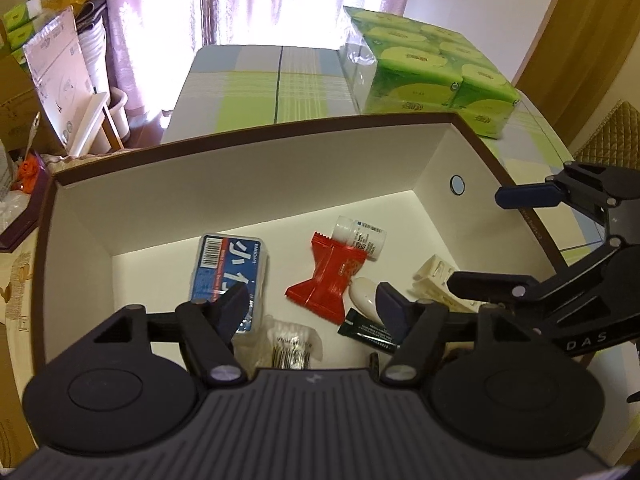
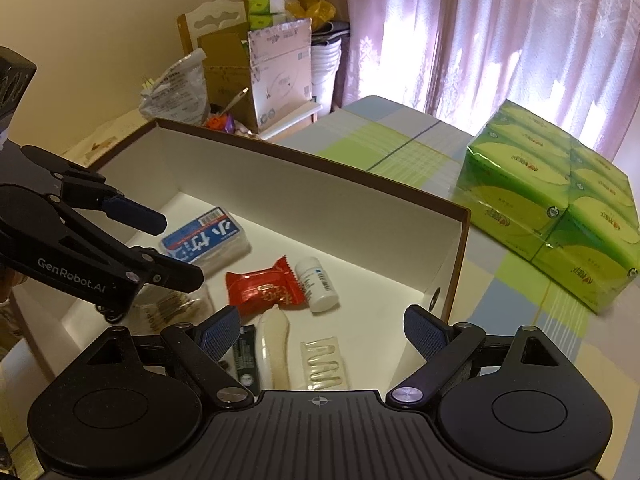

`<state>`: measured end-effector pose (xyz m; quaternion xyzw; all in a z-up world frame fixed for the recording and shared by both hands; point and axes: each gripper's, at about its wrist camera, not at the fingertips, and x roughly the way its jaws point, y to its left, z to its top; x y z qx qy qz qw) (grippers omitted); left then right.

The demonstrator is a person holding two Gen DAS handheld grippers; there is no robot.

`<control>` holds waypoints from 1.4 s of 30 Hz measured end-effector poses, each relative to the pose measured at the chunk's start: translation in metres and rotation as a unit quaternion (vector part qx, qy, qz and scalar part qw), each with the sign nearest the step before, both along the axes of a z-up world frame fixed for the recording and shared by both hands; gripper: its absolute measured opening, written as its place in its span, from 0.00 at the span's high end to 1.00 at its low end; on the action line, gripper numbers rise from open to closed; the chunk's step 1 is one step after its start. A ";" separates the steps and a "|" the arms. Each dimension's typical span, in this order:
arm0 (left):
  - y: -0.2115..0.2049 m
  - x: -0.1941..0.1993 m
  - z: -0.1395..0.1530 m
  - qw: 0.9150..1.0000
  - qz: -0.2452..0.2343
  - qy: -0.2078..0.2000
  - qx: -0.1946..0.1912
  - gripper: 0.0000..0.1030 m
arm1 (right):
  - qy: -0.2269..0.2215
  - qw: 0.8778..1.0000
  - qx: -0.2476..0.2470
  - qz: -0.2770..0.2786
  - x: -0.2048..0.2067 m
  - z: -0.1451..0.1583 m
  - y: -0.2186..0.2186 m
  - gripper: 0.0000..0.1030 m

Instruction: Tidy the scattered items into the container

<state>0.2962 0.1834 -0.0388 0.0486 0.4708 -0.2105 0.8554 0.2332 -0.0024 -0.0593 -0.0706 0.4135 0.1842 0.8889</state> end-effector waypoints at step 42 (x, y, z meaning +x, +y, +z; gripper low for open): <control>0.008 -0.175 0.068 0.988 0.122 -0.078 0.056 0.02 | -0.004 0.998 0.032 -0.049 -0.146 0.035 -0.004 0.09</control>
